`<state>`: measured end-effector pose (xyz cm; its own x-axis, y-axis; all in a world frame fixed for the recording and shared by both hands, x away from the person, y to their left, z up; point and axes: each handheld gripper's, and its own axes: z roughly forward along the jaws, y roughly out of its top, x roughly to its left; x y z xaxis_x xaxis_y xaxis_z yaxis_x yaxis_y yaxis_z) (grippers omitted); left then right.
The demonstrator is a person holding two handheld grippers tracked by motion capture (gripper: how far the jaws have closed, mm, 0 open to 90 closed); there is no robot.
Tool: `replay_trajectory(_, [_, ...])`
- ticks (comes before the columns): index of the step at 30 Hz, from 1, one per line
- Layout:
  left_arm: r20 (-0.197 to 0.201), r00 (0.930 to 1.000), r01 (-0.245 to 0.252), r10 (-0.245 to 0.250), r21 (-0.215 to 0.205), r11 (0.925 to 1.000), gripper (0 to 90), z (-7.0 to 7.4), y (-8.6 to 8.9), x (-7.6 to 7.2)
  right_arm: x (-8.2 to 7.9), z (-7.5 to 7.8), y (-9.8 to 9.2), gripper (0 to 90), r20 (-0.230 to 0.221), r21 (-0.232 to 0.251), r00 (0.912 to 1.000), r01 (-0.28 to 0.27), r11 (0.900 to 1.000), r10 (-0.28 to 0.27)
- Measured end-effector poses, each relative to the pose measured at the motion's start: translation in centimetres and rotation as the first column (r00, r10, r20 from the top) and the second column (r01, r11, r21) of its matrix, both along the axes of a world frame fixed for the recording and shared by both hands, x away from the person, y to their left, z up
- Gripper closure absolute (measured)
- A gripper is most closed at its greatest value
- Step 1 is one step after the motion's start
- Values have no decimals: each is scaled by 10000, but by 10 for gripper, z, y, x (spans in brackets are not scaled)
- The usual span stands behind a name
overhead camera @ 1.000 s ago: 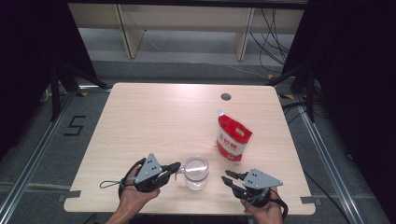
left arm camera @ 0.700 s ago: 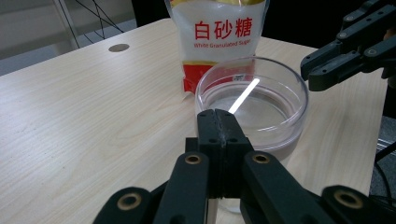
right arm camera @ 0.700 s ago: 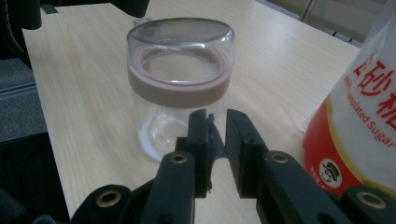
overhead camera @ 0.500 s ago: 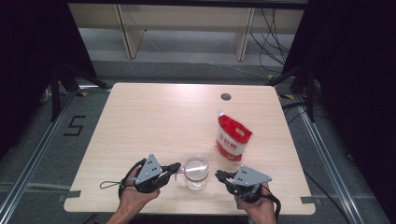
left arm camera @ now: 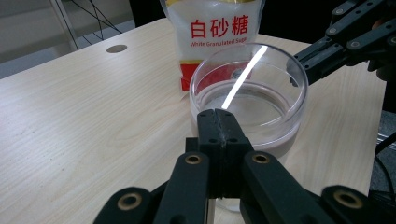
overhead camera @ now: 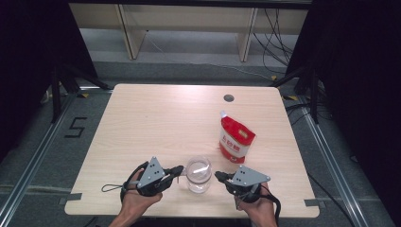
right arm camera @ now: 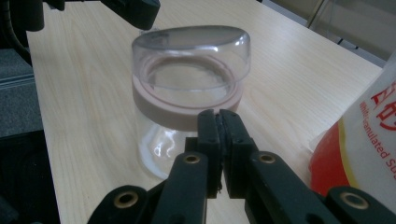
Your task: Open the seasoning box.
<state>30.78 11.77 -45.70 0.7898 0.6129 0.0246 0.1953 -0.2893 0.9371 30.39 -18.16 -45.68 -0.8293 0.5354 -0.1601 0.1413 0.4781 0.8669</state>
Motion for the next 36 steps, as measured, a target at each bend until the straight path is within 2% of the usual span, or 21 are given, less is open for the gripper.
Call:
replay_trajectory(4, [-33, 10000, 6, -6, -44, 10000, 896, -1, 1, 0, 2, 1, 5, 889, -66, -193, 9999, -84, 9998, 82])
replay_trajectory(11, [-47, 10000, 47, -48, -125, 9999, 896, -1, 1, 0, 5, 3, 12, 892, -105, -100, 9999, -130, 9999, 129])
replay_trajectory(15, [-196, 9998, 3, -5, -122, 9999, 895, -1, 3, -1, 7, 8, 15, 891, 90, -134, 9996, -254, 9996, 255])
replay_trajectory(16, [-60, 10000, 57, -57, -67, 10000, 886, -2, 4, -1, 7, 9, 15, 892, 131, -202, 9995, -299, 9993, 302])
replay_trajectory(17, [-35, 9999, 164, -164, -68, 9998, 858, -2, 4, -3, 7, 11, 16, 891, 177, -134, 9997, -157, 9998, 159])
replay_trajectory(19, [-27, 9996, 287, -288, -110, 9995, 786, -2, 6, -5, 7, 12, 16, 892, 227, -195, 9992, -318, 9993, 323])
replay_trajectory(20, [-120, 9990, 422, -428, -491, 9979, 757, -1, 9, -11, 8, 15, 18, 891, 275, -118, 9991, -322, 9994, 326])
replay_trajectory(22, [45, 9982, 594, -594, -183, 9981, 703, 0, 14, -15, 8, 16, 19, 889, 314, -70, 9991, -277, 9996, 279])
replay_trajectory(26, [-464, 9970, 635, -625, 214, 9977, 574, -10, 16, -19, 8, 21, 22, 888, 393, -40, 9987, -327, 9995, 328])
replay_trajectory(27, [-464, 9970, 635, -625, 214, 9977, 533, -10, 16, -19, 8, 21, 22, 888, 393, -40, 9987, -327, 9995, 328])
replay_trajectory(28, [-919, 9956, 238, -209, 309, 9992, 472, -17, 15, -20, 7, 24, 24, 884, 476, 41, 9984, -304, 9995, 302])
replay_trajectory(30, [-987, 9951, 137, -84, 532, 9985, 407, -23, 16, -18, 8, 27, 27, 878, 531, 9, 9973, -511, 9987, 510])
replay_trajectory(32, [-1644, 9863, -77, 147, 433, 9990, 347, -30, 15, -17, 8, 29, 30, 878, 549, 9, 9972, -516, 9987, 515])
replay_trajectory(33, [-1793, 9837, -95, 154, 339, 9994, 324, -33, 14, -16, 9, 31, 32, 878, 667, 42, 9962, -568, 9984, 564])
replay_trajectory(36, [-1781, 9829, -394, 460, 402, 9984, 219, -33, 17, -16, 9, 35, 38, 878, 740, -19, 9947, -716, 9974, 716])
